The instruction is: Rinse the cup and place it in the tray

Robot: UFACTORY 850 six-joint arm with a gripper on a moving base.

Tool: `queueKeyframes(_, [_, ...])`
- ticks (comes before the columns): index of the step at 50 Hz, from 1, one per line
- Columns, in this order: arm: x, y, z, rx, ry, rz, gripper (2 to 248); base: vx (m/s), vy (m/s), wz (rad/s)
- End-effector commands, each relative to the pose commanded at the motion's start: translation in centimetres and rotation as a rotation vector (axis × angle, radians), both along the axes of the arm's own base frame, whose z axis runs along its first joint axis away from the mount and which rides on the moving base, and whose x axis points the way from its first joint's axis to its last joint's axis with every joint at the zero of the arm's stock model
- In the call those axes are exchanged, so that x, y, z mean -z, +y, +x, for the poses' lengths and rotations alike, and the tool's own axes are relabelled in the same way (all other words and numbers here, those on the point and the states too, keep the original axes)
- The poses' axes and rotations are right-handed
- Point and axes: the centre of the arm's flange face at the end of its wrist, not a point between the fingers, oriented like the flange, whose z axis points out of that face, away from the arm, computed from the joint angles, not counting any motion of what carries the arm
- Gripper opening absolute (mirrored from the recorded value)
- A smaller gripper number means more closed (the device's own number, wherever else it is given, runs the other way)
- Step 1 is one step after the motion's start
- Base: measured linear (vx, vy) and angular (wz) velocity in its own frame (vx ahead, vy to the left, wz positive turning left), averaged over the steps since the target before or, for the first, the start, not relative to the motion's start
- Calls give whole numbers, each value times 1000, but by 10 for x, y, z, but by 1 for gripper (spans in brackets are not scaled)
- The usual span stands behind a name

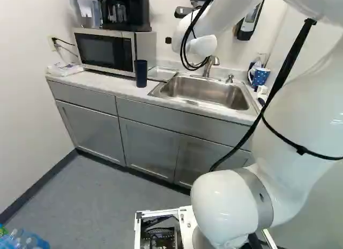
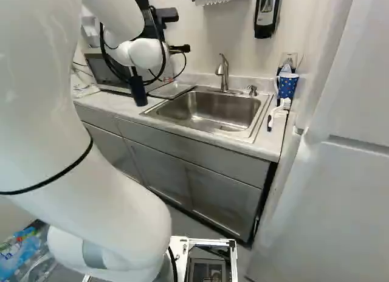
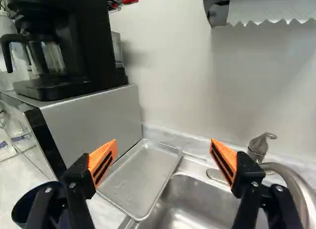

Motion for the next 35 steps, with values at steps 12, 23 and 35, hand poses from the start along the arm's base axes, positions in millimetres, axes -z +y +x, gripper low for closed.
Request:
queueKeyframes(12, [0, 0, 0, 0, 0, 0, 247, 77, -50, 43])
queueKeyframes(23, [0, 0, 0, 0, 0, 0, 247, 9, 0, 6])
queueKeyframes(35, [0, 0, 0, 0, 0, 0, 247, 0, 0, 0])
